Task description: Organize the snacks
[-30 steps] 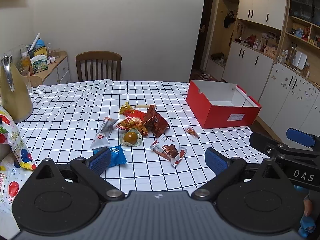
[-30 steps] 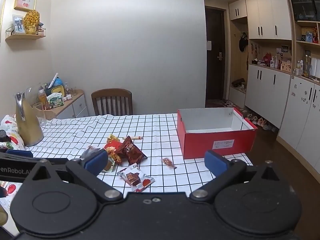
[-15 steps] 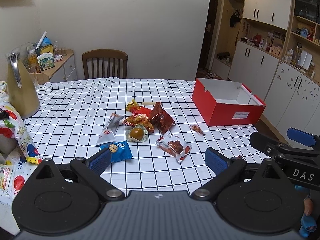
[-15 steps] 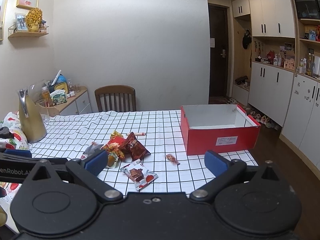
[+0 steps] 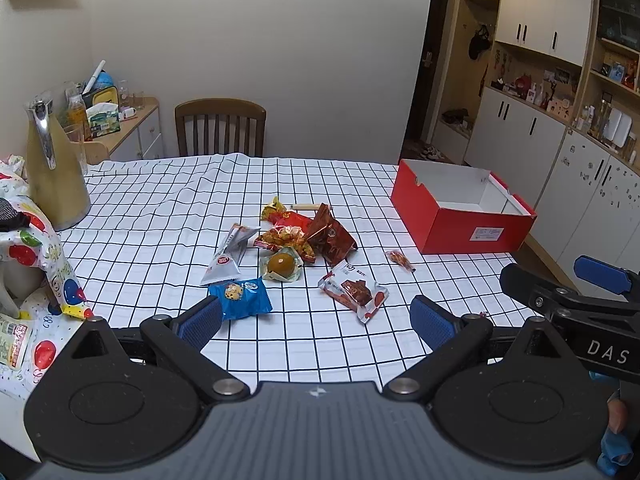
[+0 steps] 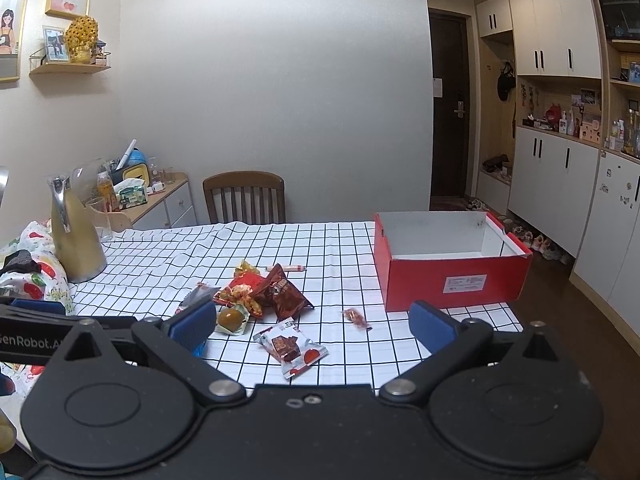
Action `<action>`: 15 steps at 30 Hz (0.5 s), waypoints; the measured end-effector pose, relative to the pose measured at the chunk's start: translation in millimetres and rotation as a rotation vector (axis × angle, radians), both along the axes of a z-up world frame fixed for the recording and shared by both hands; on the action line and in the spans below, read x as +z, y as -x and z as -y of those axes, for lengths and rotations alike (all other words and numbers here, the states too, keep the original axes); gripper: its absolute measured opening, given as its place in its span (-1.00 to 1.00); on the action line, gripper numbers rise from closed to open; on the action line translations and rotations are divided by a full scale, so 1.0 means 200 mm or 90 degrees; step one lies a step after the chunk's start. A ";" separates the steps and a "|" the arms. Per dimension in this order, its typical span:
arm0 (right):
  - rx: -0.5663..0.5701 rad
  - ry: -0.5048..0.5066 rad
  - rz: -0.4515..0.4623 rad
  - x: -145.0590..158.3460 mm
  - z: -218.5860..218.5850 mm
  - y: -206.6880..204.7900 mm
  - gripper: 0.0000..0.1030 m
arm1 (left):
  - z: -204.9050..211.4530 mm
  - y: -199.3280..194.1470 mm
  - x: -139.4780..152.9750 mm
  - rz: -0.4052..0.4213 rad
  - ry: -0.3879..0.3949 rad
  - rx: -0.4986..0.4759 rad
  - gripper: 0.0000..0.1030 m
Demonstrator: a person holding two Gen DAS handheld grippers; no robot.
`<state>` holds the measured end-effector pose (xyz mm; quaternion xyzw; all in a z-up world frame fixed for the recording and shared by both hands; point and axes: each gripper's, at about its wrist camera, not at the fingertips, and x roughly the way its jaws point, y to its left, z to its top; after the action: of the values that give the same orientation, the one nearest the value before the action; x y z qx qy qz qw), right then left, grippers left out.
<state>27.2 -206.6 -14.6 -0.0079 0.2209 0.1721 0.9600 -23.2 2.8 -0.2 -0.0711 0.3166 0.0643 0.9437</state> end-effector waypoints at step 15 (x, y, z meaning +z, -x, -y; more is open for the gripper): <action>0.002 -0.005 0.014 0.01 0.02 0.02 1.00 | 0.03 0.01 0.02 0.010 -0.002 -0.005 0.95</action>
<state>24.2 -210.7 -11.8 -0.0067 0.2099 0.1744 0.9620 -24.5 -3.4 3.0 -0.0689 0.3092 0.0606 0.9465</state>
